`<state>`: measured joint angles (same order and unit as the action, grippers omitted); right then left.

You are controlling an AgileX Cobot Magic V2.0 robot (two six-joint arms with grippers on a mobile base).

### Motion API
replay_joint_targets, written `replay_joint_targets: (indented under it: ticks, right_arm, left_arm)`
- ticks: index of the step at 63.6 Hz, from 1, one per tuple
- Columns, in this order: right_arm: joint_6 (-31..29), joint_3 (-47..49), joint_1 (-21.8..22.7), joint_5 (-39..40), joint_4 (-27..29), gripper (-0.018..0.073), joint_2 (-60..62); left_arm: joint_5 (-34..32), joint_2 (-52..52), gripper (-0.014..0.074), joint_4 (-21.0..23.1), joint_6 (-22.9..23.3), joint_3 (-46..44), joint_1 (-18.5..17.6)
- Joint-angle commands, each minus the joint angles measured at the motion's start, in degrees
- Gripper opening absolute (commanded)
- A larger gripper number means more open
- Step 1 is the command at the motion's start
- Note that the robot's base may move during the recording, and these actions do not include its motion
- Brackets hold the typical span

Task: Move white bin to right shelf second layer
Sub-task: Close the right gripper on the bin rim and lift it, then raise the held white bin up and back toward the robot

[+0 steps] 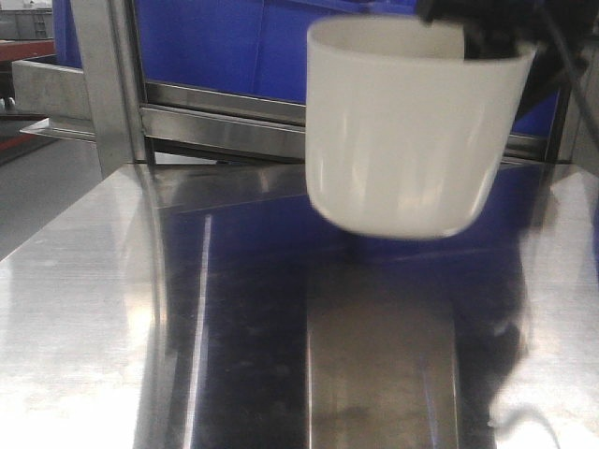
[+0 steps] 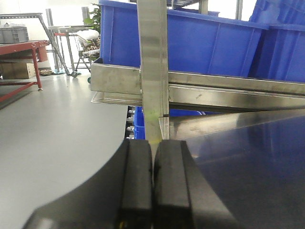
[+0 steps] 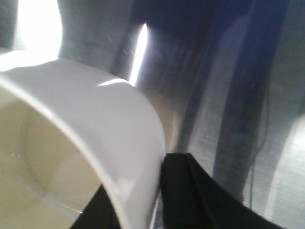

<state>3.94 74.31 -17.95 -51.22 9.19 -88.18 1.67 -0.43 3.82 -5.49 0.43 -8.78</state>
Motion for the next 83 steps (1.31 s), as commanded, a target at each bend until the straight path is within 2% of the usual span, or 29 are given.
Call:
replay_joint_targets:
  ticks: [1, 18, 35, 52, 63, 83]
  right_arm:
    - [-0.4, 2.1, -0.2, 3.0, -0.2, 0.0056, 5.9]
    - [-0.4, -2.1, -0.1, 6.9, -0.6, 0.0056, 16.8]
    - [-0.4, -16.3, 0.6, 16.0, -0.6, 0.0056, 31.0]
    - [-0.4, -28.8, 5.9, 16.2, -0.6, 0.0056, 45.3]
    - [-0.4, -33.6, 9.4, 16.2, -0.5, 0.0056, 52.3]
    - [-0.4, -34.8, 9.7, 16.5, -0.5, 0.0056, 54.5]
  left_arm:
    - [-5.2, -1.0, 0.0085, 0.4, 0.4, 1.9, -0.2]
    - [-5.2, -1.0, 0.0085, 0.4, 0.4, 1.9, -0.2]
    - [-5.2, -1.0, 0.0085, 0.4, 0.4, 1.9, -0.2]
    - [-5.2, -1.0, 0.0085, 0.4, 0.4, 1.9, -0.2]
    - [-5.2, -1.0, 0.0085, 0.4, 0.4, 1.9, -0.2]
    - [-5.2, -1.0, 0.0085, 0.4, 0.4, 1.9, -0.2]
